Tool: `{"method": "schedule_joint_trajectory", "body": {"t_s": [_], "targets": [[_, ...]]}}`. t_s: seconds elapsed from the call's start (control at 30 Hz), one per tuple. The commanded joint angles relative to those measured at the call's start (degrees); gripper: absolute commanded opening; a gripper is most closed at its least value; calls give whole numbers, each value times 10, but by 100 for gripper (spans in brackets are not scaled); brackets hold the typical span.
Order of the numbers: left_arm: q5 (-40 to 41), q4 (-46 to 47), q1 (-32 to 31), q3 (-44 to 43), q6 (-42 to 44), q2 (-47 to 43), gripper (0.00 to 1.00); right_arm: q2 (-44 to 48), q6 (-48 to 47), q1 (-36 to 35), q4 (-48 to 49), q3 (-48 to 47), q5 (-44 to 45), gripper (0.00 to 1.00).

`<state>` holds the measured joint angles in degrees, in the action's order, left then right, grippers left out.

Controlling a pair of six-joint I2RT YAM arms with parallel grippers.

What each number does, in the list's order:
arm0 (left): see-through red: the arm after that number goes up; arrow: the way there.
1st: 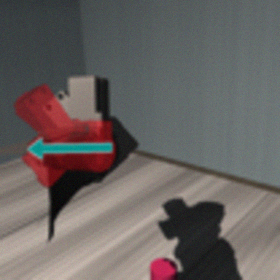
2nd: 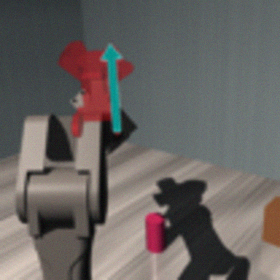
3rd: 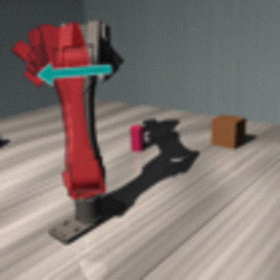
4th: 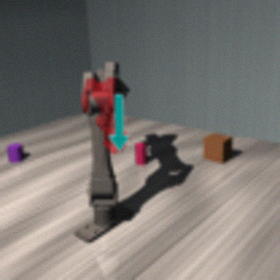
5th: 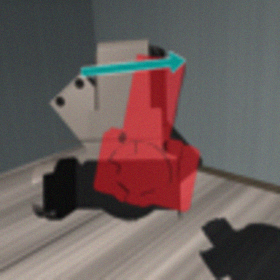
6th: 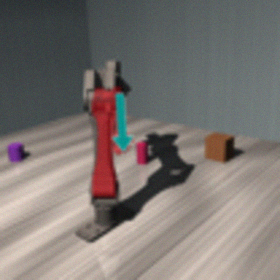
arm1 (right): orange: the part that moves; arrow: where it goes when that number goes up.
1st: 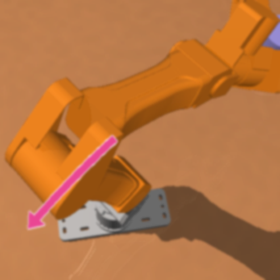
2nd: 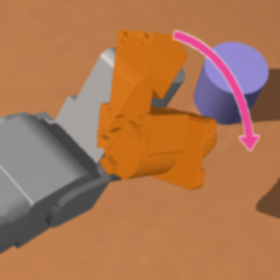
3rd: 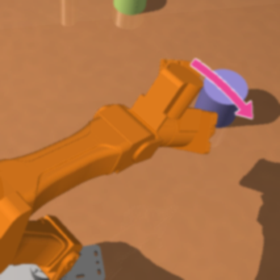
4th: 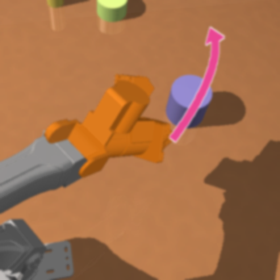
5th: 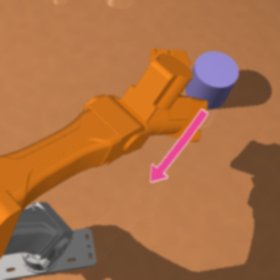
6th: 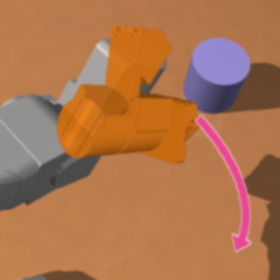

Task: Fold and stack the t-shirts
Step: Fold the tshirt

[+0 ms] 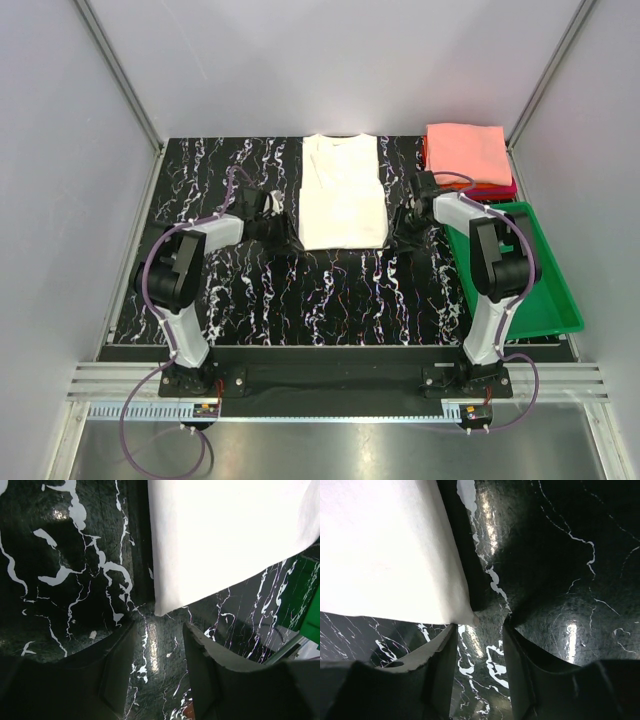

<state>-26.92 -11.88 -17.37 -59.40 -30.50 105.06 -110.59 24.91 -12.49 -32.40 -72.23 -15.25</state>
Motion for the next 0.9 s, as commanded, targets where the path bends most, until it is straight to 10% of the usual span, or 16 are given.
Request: {"method": "schedule_joint_trajectory", "body": {"t_s": [0.0,0.33,0.43,0.83,0.87], "targets": [[16,35,-4,8,-7,-4,47,24,7,-2,46,25,42,48],[21,35,-3,-21,2,26,0,15,-5,-2,91,45,-11,26],[21,27,-3,-24,1,26,0,30,-9,-2,96,58,-8,0],[59,33,-21,130,-26,-128,0,152,12,-2,98,219,-14,0],[62,34,-21,141,-29,-156,12,157,15,-2,101,230,-19,0]]}}
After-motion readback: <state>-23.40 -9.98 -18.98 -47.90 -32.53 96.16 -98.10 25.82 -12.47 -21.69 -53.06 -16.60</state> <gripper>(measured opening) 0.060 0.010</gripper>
